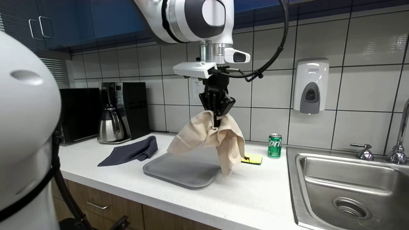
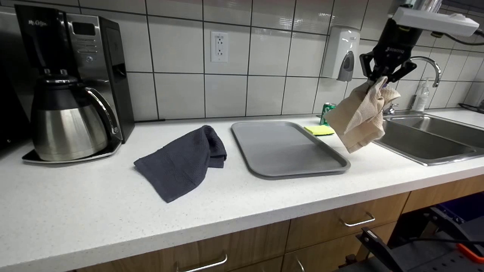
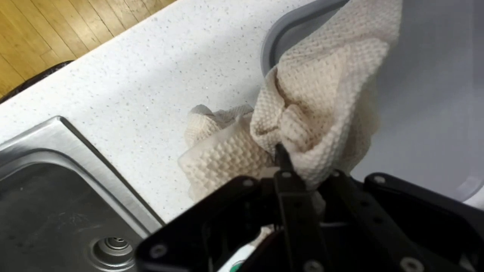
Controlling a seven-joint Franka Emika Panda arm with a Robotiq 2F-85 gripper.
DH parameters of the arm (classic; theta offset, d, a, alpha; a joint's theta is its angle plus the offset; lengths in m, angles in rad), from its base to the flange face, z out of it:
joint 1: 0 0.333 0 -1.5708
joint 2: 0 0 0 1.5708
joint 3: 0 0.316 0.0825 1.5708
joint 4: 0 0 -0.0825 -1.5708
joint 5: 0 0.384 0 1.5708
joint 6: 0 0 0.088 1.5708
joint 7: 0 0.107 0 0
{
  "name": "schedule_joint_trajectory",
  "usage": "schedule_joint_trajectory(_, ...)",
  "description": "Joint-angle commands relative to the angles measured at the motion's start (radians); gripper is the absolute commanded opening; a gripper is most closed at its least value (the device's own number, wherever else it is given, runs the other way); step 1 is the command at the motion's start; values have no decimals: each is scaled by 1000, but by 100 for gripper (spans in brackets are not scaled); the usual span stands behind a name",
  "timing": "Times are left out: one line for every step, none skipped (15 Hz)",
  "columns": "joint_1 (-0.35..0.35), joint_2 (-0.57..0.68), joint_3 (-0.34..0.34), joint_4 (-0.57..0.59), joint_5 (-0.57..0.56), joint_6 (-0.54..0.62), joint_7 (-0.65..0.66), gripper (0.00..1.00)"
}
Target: Put the towels on the grey tray
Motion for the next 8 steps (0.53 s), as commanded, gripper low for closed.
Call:
schedule_joint_trajectory(25, -10, 21, 29, 42, -30, -54, 3)
schedule_joint_trajectory(33, -6, 23, 33, 46, -27, -63, 3)
schedule_joint_trajectory(41, -1, 27, 42, 48, -28, -68, 3)
schedule_joint_trajectory(48, 3, 31, 49, 51, -27, -72, 3)
schedule_joint_trajectory(55, 8, 34, 57, 56, -29, -76, 3)
schedule_joint_trajectory(62, 10, 35, 60, 60, -27, -83, 3)
schedule_joint_trajectory(69, 17, 38, 65, 67, -28, -88, 3)
schedule_joint_trajectory(75, 24, 39, 66, 70, -24, -94, 3)
